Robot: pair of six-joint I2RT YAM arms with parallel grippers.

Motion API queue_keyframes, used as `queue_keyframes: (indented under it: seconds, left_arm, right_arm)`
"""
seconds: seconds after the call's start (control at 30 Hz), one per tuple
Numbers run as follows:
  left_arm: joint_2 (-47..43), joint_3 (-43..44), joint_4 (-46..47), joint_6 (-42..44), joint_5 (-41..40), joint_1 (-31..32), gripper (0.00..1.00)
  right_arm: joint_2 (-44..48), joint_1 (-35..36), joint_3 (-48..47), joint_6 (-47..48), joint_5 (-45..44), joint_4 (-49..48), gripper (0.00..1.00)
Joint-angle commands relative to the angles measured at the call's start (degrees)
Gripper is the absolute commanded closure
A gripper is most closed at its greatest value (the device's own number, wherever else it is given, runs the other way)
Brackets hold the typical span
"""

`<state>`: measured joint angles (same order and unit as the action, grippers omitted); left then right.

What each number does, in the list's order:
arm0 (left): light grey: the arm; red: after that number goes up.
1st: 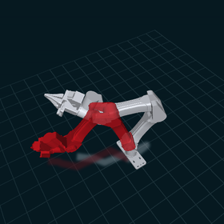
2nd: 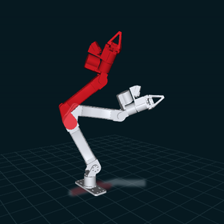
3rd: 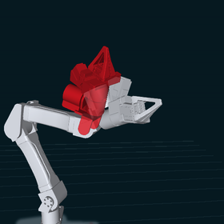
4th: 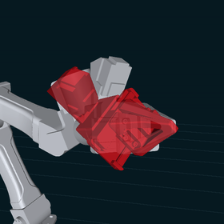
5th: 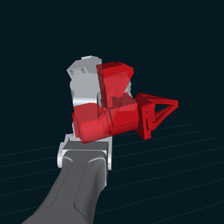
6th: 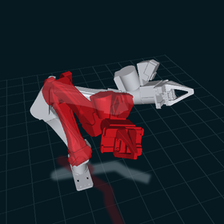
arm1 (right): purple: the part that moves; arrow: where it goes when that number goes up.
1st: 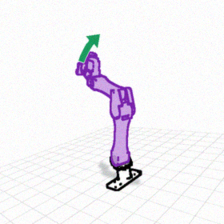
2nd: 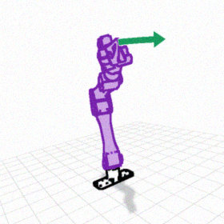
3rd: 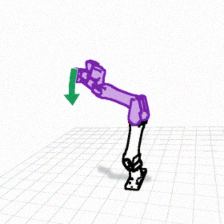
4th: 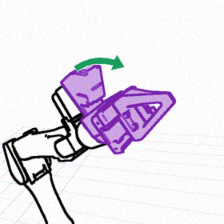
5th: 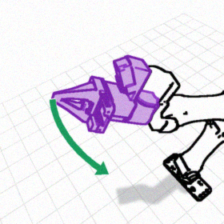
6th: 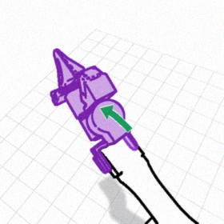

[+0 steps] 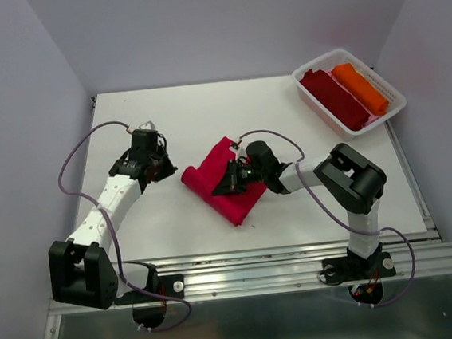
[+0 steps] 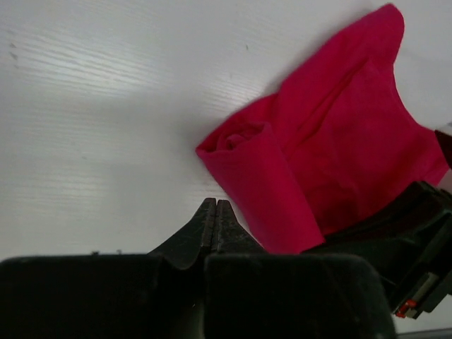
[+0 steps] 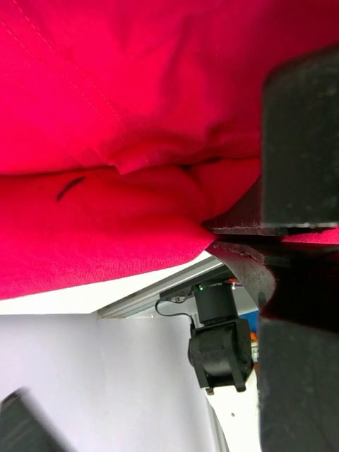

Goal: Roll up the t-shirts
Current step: Roll the T-shirt to the center of the board.

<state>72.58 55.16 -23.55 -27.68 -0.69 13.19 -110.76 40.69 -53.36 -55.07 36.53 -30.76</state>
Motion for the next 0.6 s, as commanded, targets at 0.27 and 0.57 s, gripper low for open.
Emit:
queue_keyframes:
  seconds: [0.27, 0.57]
  left_arm:
    - [1.78, -5.06, 5.18, 0.00, 8.51, 6.93, 1.00]
    - [7.66, -5.06, 9.22, -0.53, 8.68, 8.87, 1.00]
  right_arm:
    - [-1.56, -1.40, 0.36, -0.30, 3.19, -4.83, 0.99]
    - [-2.18, -1.40, 0.45, -0.39, 3.54, -5.27, 0.99]
